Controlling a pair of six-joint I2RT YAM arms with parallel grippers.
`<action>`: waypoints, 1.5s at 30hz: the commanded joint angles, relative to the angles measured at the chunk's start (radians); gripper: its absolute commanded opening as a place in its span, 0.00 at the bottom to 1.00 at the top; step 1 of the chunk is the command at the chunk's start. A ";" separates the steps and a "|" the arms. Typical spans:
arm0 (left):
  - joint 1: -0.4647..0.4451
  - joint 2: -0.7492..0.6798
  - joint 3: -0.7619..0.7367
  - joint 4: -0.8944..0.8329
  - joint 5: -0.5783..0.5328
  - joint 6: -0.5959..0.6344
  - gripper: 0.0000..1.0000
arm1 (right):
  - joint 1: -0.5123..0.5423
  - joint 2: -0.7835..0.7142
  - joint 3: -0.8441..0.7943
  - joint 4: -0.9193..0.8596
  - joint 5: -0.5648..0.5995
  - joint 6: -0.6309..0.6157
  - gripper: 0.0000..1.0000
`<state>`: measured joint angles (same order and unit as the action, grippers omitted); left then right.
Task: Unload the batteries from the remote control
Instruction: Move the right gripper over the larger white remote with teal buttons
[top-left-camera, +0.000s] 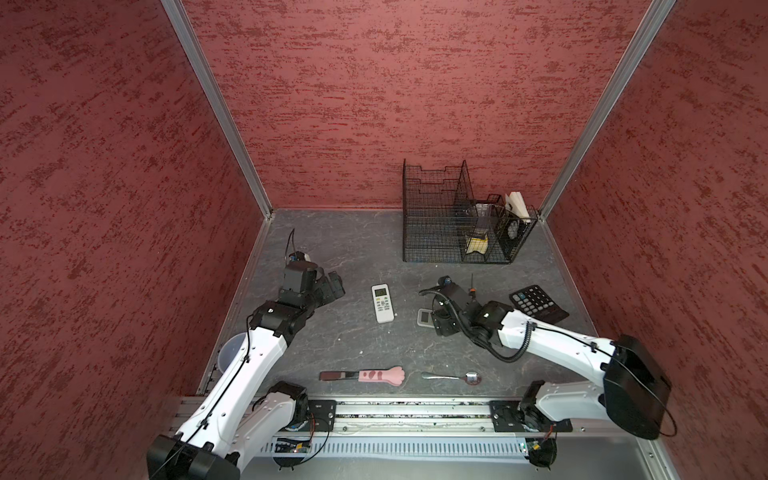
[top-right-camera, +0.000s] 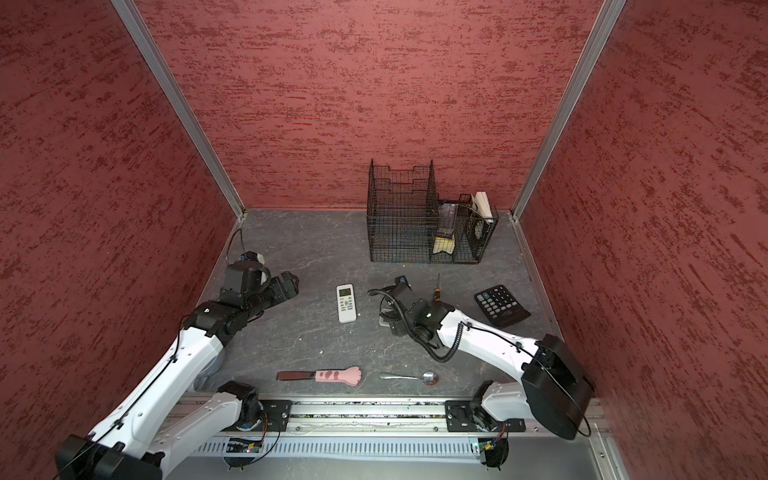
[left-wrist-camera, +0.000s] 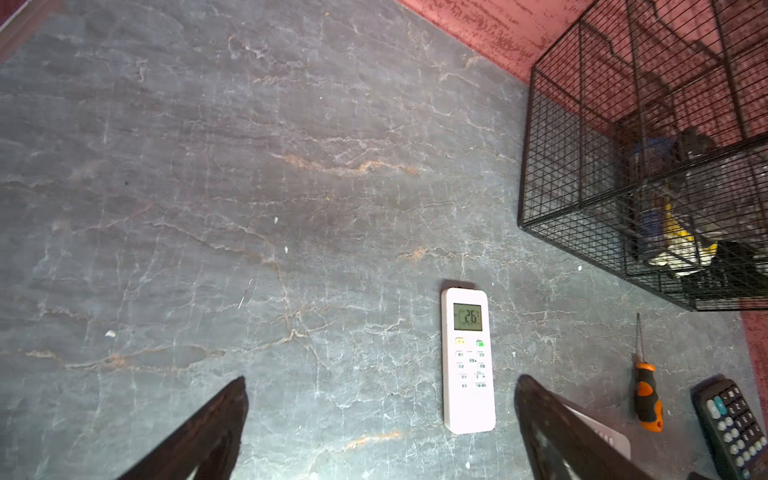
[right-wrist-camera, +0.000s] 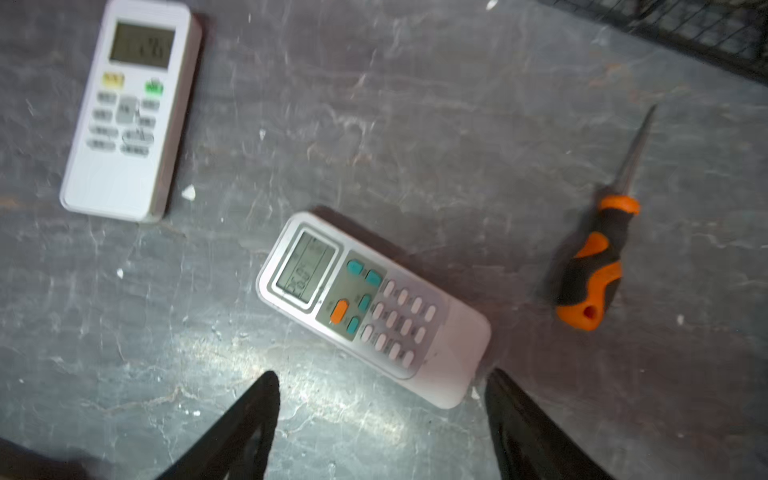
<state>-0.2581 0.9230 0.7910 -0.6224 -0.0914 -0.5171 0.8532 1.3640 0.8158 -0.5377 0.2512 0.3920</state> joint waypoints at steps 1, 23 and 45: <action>-0.013 -0.008 0.020 -0.030 -0.025 -0.018 1.00 | 0.038 0.056 0.052 -0.050 0.048 -0.007 0.83; -0.017 -0.033 -0.008 -0.039 -0.048 -0.027 0.99 | 0.046 0.275 0.158 -0.076 0.114 -0.153 0.98; -0.001 0.018 0.014 -0.014 -0.044 -0.020 1.00 | -0.177 0.382 0.215 0.071 -0.015 -0.280 0.97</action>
<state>-0.2634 0.9360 0.7910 -0.6552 -0.1329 -0.5423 0.7033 1.7237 0.9993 -0.5125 0.2985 0.1444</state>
